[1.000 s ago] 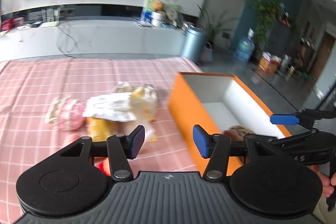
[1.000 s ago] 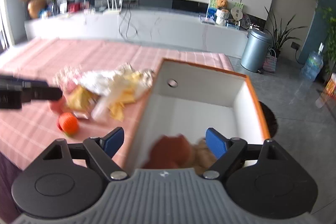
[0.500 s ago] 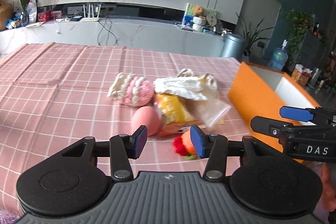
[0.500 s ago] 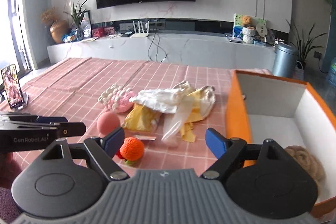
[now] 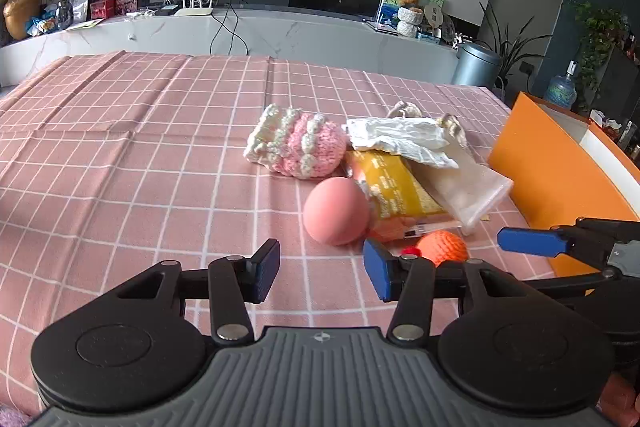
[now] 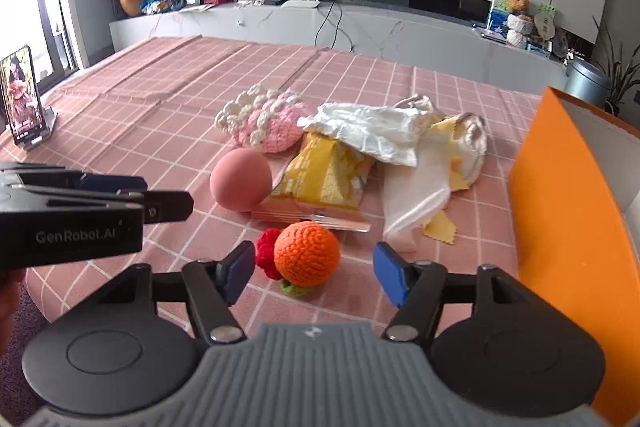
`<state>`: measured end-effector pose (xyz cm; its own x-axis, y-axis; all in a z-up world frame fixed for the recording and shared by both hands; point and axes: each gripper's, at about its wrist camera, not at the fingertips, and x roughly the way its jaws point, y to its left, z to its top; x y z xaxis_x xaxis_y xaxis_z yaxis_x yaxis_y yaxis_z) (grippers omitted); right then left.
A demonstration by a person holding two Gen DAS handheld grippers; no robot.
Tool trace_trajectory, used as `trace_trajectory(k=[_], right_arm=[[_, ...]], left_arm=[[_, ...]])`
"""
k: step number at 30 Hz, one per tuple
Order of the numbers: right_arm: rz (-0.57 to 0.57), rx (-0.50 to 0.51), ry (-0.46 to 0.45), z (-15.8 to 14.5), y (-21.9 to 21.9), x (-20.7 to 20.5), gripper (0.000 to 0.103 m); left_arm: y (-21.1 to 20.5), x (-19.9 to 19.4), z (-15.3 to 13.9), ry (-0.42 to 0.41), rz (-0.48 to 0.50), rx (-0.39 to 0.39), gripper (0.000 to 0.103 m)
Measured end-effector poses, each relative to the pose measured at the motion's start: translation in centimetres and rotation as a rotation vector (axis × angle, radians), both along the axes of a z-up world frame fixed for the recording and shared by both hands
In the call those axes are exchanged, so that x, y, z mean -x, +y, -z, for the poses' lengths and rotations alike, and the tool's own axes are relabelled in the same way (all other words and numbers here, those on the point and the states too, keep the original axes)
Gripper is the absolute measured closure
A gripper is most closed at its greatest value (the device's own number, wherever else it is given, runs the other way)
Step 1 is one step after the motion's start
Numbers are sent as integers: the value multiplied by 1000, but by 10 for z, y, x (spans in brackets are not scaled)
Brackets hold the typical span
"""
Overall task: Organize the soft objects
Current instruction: 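Grasp the pink sponge ball with the left tool while the right tool grasps the orange crocheted ball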
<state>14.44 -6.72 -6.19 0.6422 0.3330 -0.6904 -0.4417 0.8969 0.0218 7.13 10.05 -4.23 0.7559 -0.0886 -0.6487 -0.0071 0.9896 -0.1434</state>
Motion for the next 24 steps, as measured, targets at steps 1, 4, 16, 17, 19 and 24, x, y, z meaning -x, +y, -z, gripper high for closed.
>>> trace_trajectory(k=[1,4,16,17,19,24], right_arm=[[-1,6,4,3,3,-3,40],[-3,15,19,9,7,-10,44],[-7,23,30,9,4,-20,61],[8,30,22,8,0,-21,61],[35,19,35,7,-8,-26,61],[72,-22,74,11,-17,-36,61]], left_arm=[[4,-3,2,0,-3,5,46],[11,-7,6,0,-10,26,44],[8,-24,17,-18,38,-14,36],[7,-26,17,-22,42,-17,33],[5,-30,18,-28,53,-26,30],[-2,-42,24,-34,77,-55,22]])
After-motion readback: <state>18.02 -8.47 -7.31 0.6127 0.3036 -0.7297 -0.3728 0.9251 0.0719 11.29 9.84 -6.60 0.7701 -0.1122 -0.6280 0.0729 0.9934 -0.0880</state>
